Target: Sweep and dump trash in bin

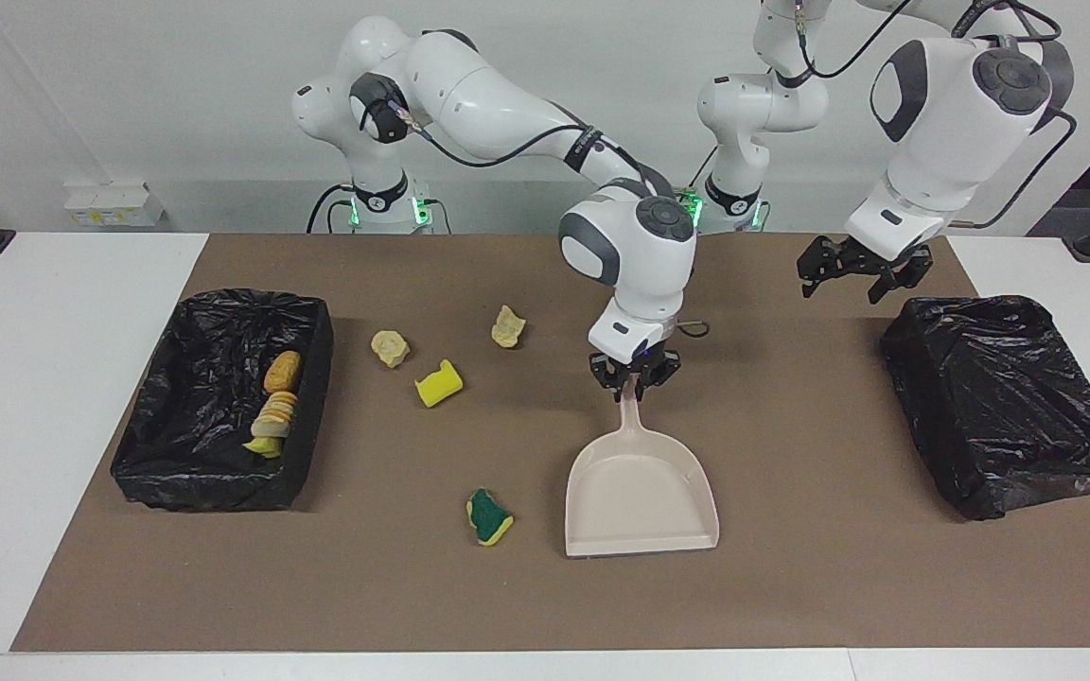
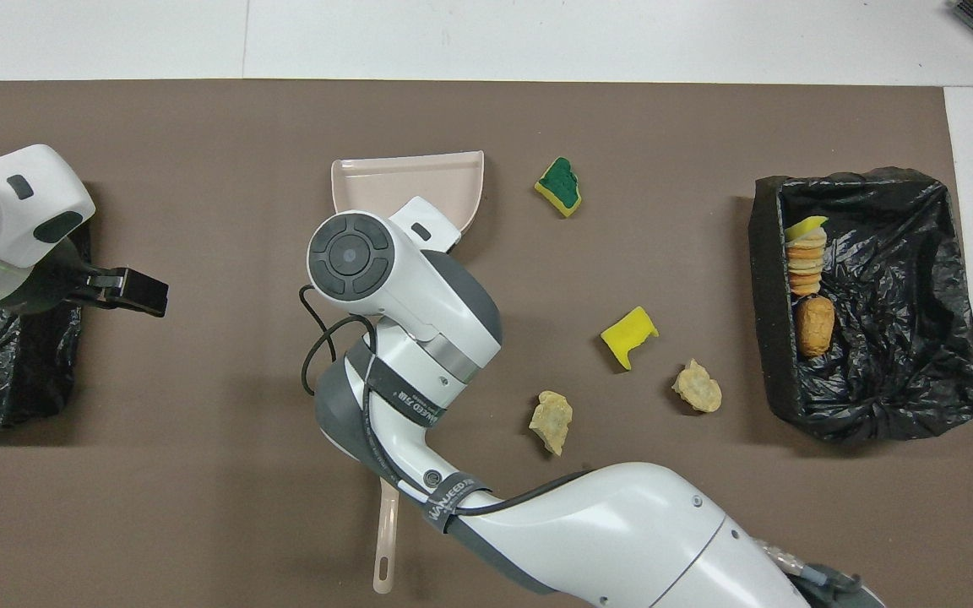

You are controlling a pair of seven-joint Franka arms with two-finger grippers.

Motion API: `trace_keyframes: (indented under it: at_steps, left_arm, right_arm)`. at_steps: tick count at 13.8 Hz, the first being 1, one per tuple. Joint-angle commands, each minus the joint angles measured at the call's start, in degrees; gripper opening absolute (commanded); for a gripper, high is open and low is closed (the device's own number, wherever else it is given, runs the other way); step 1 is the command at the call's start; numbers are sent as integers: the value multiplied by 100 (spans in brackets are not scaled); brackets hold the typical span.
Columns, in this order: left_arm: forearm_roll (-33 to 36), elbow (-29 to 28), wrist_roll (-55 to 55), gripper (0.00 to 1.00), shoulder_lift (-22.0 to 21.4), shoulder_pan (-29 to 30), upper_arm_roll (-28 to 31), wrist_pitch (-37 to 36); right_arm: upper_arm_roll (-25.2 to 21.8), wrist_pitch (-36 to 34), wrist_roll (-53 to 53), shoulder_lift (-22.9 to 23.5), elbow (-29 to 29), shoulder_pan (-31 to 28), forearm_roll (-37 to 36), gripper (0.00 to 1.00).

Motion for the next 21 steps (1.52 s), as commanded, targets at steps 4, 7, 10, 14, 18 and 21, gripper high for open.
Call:
trace_keyframes:
  at_steps: [4,7,10,14,18,21]
  left_arm:
    - [51,-268,51,100,-195,45,-40,287]
    - [51,-400,77,100,-151,36,-40,576]
    - [42,-400,174,100,129,-17,-40,981]
    - [7,-409,122,100,648,-174,-75,1710]
    - [-2,-392,-642,100,1184,-868,-75,2449]
    - [-19,-409,-1632,100,1438,-1543,-75,2861]
  right_arm:
    - [129,23,430,98,195,6,192,32]
    - [129,-3,483,-86,178,-64,226,61]
    - [112,-161,465,-394,125,-257,271,63]
    - [129,-188,378,-1734,-951,-1063,621,80]
    - [120,-311,0,-3371,-2763,-1802,684,100]
    - [120,-398,-867,-4180,-3441,-2513,1077,100]
